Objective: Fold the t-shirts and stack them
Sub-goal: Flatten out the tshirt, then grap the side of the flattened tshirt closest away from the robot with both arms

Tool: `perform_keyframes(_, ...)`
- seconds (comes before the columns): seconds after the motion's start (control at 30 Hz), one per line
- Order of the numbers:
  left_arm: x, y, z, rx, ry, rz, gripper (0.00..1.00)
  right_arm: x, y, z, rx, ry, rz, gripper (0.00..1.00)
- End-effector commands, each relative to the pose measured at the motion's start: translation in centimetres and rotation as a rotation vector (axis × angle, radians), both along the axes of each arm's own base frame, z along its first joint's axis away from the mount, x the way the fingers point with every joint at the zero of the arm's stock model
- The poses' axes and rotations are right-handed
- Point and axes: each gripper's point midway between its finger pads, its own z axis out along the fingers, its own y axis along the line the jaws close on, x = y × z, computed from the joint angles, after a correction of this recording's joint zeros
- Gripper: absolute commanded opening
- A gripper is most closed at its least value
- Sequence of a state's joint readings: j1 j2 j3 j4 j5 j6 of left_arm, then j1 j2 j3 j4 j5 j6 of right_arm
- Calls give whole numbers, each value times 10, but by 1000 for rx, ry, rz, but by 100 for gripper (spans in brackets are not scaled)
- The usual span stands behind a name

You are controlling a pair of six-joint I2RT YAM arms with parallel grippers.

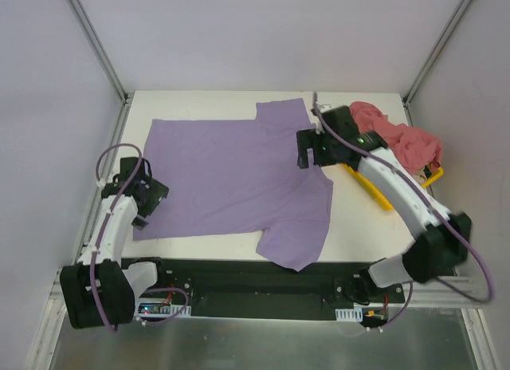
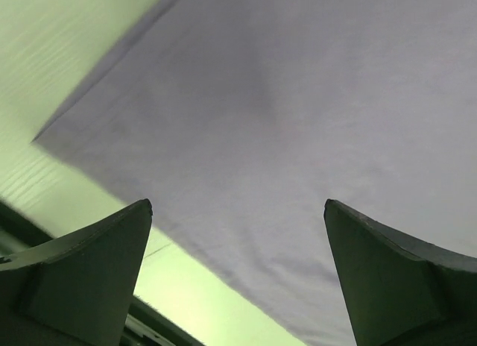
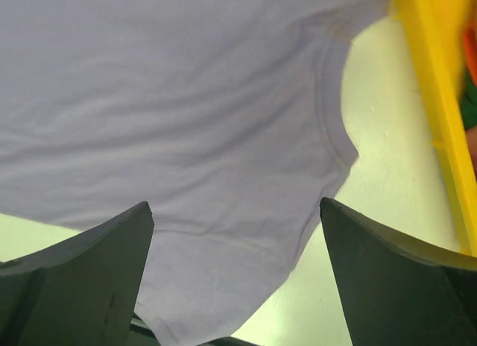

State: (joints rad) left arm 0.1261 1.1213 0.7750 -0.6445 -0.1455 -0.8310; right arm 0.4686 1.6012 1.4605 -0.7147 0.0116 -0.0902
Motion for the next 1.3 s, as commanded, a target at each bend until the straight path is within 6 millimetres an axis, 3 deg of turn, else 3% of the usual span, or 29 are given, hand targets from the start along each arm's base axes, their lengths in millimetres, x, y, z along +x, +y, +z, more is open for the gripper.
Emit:
perform_keyframes(0.0,-71,7,-38,0,155,243,99,-33,-31,3,118,-145,-181,96)
perform_keyframes(0.17,-97,10,-45,12,144,353,95,-71,-30,-3,267,-164,-140,96)
perform_keyframes(0.37,-112,12,-54,18,139,443,87,-72,-69,-6,167,-246,-253,96)
perform_keyframes(1.03,-85,15,-84,11,186,457,71,-78,-60,-22,217,-171,-194,96)
perform_keyframes(1.27,-71,14,-91,8,193,385,45,-91,-50,-34,252,-103,-147,96)
